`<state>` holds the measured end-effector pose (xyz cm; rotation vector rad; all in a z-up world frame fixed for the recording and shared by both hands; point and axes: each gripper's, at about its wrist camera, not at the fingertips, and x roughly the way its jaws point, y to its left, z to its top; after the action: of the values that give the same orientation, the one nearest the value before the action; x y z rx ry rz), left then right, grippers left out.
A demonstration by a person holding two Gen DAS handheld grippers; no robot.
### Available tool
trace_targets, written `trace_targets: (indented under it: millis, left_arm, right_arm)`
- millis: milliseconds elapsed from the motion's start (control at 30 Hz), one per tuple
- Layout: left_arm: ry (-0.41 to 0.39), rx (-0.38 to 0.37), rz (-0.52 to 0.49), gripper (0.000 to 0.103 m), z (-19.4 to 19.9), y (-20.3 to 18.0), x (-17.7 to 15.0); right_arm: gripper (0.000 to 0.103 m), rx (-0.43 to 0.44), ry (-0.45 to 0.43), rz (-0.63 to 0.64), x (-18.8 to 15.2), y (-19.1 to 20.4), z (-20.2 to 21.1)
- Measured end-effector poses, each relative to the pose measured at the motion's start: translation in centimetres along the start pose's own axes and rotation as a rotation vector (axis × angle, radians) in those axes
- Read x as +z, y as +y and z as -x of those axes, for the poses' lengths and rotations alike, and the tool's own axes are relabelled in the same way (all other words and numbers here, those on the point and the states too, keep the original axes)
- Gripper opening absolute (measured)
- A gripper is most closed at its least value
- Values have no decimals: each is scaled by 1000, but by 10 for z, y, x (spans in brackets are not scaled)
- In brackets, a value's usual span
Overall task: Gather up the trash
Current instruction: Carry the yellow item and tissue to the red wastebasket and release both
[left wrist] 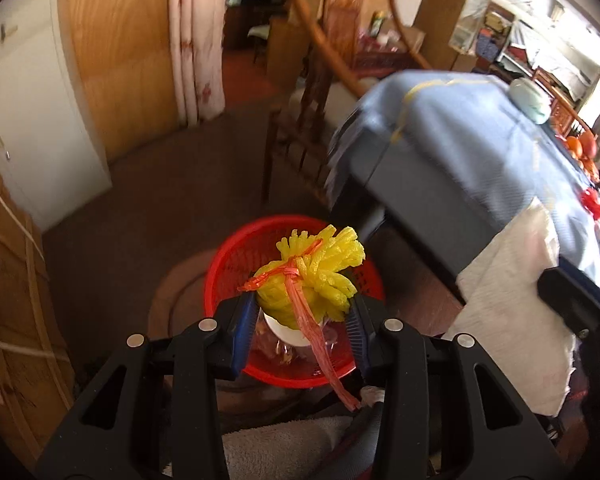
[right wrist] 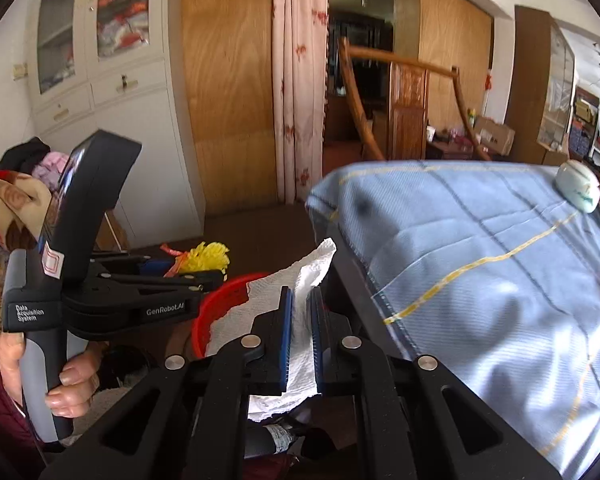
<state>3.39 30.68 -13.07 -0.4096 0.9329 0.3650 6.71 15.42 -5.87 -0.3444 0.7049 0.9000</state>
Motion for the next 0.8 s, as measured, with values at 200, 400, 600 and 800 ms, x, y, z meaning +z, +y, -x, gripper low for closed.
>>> trace_targets:
  millis: [200, 400, 600, 800]
  left_arm:
    - [78, -41, 91, 73, -30, 27, -7]
    - [7, 206, 158, 80, -21, 52, 0]
    - [1, 230, 243, 82, -19, 85, 4]
    - [3, 242, 237, 82, -25, 83, 8]
  right_arm:
    - [10, 26, 79, 34, 8, 11, -44]
    - [10, 63, 162, 72, 13, 26, -83]
    - [42, 95, 180, 93, 20, 38, -105]
    - [42, 74, 154, 102, 24, 38, -98]
